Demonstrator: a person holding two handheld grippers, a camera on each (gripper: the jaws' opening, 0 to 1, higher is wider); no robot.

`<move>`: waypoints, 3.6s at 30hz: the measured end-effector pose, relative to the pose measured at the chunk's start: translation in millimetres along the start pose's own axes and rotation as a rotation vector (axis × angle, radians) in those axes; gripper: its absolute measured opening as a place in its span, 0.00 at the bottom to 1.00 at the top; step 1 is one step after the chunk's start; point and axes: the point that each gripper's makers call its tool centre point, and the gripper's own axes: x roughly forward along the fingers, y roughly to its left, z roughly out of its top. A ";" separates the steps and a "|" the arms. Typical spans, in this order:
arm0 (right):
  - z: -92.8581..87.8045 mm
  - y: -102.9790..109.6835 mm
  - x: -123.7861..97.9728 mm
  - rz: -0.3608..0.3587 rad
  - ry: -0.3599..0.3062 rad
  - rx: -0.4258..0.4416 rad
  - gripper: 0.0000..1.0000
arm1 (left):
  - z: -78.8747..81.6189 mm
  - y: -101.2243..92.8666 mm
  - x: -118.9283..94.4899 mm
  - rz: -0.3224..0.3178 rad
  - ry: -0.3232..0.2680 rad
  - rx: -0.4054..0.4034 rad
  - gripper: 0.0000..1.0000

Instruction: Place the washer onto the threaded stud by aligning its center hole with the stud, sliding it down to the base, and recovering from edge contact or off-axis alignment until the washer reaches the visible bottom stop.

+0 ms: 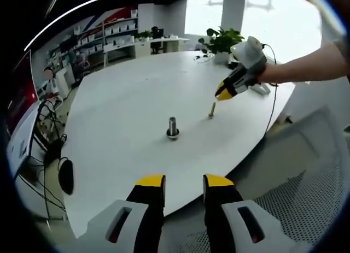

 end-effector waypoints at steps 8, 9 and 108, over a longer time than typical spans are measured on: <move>-10.0 -2.7 10.5 0.005 0.058 -0.029 0.13 | -0.3 0.4 0.4 -0.001 -0.001 -0.003 0.25; -9.7 -2.9 10.9 0.006 0.058 -0.028 0.13 | -0.4 0.3 0.3 -0.002 0.000 -0.001 0.25; -30.8 -5.4 38.8 0.066 0.197 -0.023 0.26 | -9.4 -0.9 4.0 -0.010 0.052 -0.018 0.24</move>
